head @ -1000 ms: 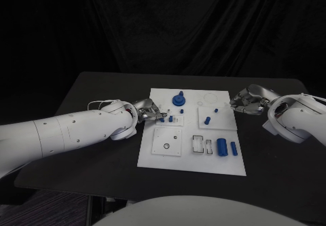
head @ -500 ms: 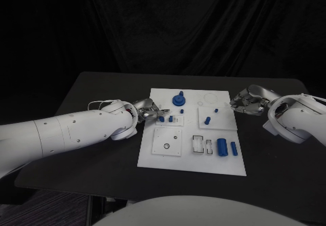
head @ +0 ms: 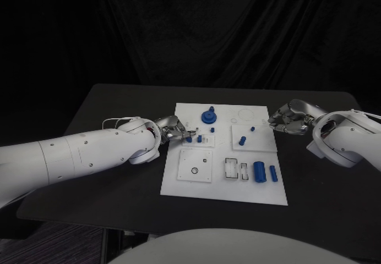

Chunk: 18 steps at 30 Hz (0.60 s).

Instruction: Assemble the parts on the task board

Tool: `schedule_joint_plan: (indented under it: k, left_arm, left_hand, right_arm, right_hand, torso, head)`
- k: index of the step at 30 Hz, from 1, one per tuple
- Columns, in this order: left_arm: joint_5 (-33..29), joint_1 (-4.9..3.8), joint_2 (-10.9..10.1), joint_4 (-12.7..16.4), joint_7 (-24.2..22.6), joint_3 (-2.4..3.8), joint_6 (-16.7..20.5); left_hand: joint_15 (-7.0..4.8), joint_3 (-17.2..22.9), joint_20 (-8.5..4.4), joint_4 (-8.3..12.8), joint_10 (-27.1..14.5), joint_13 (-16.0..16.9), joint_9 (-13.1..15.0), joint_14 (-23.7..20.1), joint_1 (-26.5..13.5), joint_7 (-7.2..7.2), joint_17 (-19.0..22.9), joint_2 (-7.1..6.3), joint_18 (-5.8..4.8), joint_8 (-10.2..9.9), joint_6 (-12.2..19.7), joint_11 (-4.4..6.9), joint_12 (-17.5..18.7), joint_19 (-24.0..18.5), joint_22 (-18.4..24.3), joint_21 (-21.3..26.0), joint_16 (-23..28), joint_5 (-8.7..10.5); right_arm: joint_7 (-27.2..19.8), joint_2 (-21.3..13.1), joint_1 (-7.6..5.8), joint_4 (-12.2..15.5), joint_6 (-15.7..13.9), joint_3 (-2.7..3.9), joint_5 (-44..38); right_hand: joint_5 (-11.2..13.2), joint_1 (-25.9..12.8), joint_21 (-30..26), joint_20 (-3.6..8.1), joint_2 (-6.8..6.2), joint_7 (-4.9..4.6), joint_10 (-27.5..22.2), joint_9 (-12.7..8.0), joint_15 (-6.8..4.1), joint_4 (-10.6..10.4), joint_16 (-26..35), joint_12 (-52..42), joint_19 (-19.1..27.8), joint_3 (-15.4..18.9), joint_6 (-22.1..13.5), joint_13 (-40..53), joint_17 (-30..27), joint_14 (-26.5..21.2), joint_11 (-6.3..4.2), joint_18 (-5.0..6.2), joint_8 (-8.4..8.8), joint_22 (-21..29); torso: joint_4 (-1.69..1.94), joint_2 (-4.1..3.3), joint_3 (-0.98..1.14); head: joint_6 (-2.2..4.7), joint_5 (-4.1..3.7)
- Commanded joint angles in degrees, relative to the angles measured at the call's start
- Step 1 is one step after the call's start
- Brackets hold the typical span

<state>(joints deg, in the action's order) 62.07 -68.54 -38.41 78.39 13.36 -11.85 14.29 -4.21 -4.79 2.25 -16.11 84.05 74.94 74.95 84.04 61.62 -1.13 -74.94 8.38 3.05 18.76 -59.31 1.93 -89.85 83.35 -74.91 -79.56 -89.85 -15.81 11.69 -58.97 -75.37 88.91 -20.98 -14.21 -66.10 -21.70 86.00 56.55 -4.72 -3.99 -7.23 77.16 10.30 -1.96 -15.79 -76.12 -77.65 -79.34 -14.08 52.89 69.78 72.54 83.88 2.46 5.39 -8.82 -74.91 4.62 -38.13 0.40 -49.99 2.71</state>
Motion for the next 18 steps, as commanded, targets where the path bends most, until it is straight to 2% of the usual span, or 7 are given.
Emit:
schedule_joint_plan:
  k: [1, 8, 18]
  left_arm:
    - [-0.2, 0.26, 0.0, 0.3, 0.7, -0.23, -2.1]
    - [-0.2, 0.26, 0.0, 0.4, 0.6, -0.23, -2.7]
    - [-0.2, 0.26, 0.0, 0.4, 0.4, -0.23, -3.3]
  left_hand:
    - [-0.5, 0.2, -0.38, 0.0, 5.9, 15.1, 0.2, 6.0, 1.0, 0.15, -15.1, -0.36, -0.41, -0.2, -0.4, 0.43, -0.1, 0.1, -11.6, -0.1, -0.2, -0.26]
    - [-0.44, 0.2, -0.37, -0.2, 5.9, 15.1, 0.2, 6.0, 2.5, -0.03, -15.1, -1.12, -0.32, -0.9, 0.1, 0.32, -0.1, -0.2, -11.5, 0.3, -0.2, -0.25]
    - [-0.17, 0.3, -0.19, -0.4, 5.9, 15.1, -0.1, 6.0, 3.4, -0.46, -15.1, -1.28, -0.21, -1.9, 1.2, -0.02, -0.1, -0.6, -11.3, 0.9, -0.2, -0.5]
  right_arm:
    - [0.7, 0.0, 0.18, 0.0, 0.4, 0.03, -0.1]
    - [0.6, 0.0, 0.22, 0.0, 0.4, 0.03, -0.1]
    - [0.6, -0.1, 0.23, 0.0, 0.5, 0.03, -0.1]
  right_hand:
    - [-0.3, -0.4, -0.2, 0.19, 0.03, -0.3, -0.4, 0.0, 0.43, -0.1, 0.3, 0.2, 0.4, -0.3, -0.2, -0.1, 0.0, 0.4, 0.12, 1.05, 0.24, -6.1]
    - [-0.3, -0.4, -0.3, 0.19, 0.03, -0.3, -0.5, 0.0, 0.44, -0.1, 0.3, 0.2, 0.4, -0.4, -0.1, -0.1, -0.1, 0.4, 0.12, 1.08, 0.25, -6.1]
    - [-0.3, -0.4, -0.4, 0.19, -0.02, -0.31, -0.5, 0.0, 0.44, -0.1, 0.4, 0.3, 0.5, -0.4, -0.1, -0.2, -0.2, 0.3, 0.13, 1.09, 0.25, -6.1]
  torso:
    - [0.0, -0.02, 0.0]
    - [-0.02, 0.0, -0.02]
    - [0.05, -0.02, -0.01]
  head:
    - [-0.01, 0.08]
    - [-0.01, 0.12]
    - [-0.01, 0.11]
